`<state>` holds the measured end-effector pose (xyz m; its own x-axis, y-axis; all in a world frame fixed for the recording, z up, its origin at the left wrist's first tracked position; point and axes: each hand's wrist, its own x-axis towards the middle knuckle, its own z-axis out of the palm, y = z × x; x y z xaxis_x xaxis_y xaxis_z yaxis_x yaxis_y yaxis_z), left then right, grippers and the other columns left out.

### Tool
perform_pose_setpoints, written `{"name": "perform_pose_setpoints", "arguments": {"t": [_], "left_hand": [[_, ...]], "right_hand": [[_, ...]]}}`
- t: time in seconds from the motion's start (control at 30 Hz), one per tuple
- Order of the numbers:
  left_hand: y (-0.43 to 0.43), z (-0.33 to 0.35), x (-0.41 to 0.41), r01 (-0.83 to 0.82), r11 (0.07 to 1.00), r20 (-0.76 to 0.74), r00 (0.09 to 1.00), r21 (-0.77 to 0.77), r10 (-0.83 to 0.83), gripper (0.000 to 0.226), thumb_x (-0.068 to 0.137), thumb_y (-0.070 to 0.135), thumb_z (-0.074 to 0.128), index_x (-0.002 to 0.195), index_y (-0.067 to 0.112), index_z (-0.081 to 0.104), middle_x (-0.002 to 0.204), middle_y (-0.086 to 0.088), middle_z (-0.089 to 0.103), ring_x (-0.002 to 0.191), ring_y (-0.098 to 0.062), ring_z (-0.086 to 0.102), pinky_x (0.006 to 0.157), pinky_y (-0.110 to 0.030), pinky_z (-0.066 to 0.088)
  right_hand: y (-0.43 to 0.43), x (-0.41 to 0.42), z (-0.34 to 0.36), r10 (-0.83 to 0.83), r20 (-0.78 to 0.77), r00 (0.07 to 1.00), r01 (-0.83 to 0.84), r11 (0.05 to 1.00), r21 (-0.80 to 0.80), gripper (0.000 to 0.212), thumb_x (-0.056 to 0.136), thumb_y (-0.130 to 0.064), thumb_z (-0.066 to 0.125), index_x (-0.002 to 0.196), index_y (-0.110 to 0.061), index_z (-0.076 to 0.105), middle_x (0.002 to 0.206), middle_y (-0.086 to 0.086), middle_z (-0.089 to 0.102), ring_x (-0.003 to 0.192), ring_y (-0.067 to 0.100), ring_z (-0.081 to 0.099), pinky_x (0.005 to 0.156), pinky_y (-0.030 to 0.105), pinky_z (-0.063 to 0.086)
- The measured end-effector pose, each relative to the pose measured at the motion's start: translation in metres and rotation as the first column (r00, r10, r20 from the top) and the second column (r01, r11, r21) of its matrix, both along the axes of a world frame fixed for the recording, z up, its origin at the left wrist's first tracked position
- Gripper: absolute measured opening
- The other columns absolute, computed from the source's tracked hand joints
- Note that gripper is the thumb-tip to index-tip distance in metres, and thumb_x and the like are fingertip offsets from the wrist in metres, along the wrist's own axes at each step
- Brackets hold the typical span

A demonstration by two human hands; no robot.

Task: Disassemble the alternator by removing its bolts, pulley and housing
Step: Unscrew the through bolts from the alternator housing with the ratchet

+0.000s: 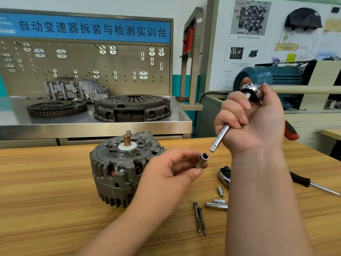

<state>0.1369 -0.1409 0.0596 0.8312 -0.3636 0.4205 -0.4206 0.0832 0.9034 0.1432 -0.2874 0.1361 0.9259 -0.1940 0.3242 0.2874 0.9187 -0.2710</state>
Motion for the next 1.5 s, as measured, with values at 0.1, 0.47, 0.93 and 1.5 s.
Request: {"name": "perform_pose_setpoints", "arguments": {"t": [0.1,0.47,0.93,1.5], "left_hand": [[0.0,0.001,0.0,-0.009,1.0,-0.004,1.0,-0.005,0.009,0.035,0.082,-0.007,0.067,0.085,0.027,0.068,0.085,0.009,0.076,0.082,0.0,0.07,0.056,-0.005,0.044],[0.005,0.005,-0.002,-0.045,0.999,0.068,0.997,0.024,0.043,0.033,0.08,-0.003,0.07,0.085,0.029,0.07,0.076,0.004,0.074,0.067,-0.007,0.069,0.063,-0.016,0.052],[0.02,0.025,-0.003,-0.129,0.978,0.075,0.99,0.162,0.118,0.018,0.087,0.0,0.063,0.082,0.018,0.065,0.066,0.003,0.07,0.05,-0.005,0.062,0.049,-0.019,0.053],[0.101,0.054,0.036,-0.352,0.802,0.322,0.923,0.482,0.212,0.015,0.07,0.027,0.082,0.072,0.035,0.069,0.067,0.013,0.07,0.058,0.004,0.06,0.055,-0.009,0.044]], "right_hand": [[0.001,-0.002,0.002,0.009,0.012,1.0,-0.008,1.0,-0.009,0.038,0.098,-0.044,0.038,0.076,-0.019,0.055,0.045,-0.006,0.032,0.03,0.005,0.022,0.031,0.015,0.014],[0.013,-0.002,0.004,-0.023,0.023,0.999,0.024,0.999,-0.033,0.047,0.098,-0.048,0.038,0.066,-0.015,0.05,0.046,-0.006,0.032,0.032,0.004,0.021,0.03,0.015,0.014],[0.037,0.009,0.0,-0.207,0.149,0.967,0.224,0.968,-0.11,0.034,0.099,-0.042,0.034,0.079,-0.018,0.047,0.046,-0.005,0.029,0.034,0.005,0.019,0.031,0.015,0.015],[0.122,0.027,0.003,-0.116,0.222,0.968,0.198,0.899,-0.391,0.029,0.101,-0.037,0.037,0.087,-0.018,0.055,0.05,-0.002,0.032,0.038,0.008,0.023,0.037,0.017,0.02]]}}
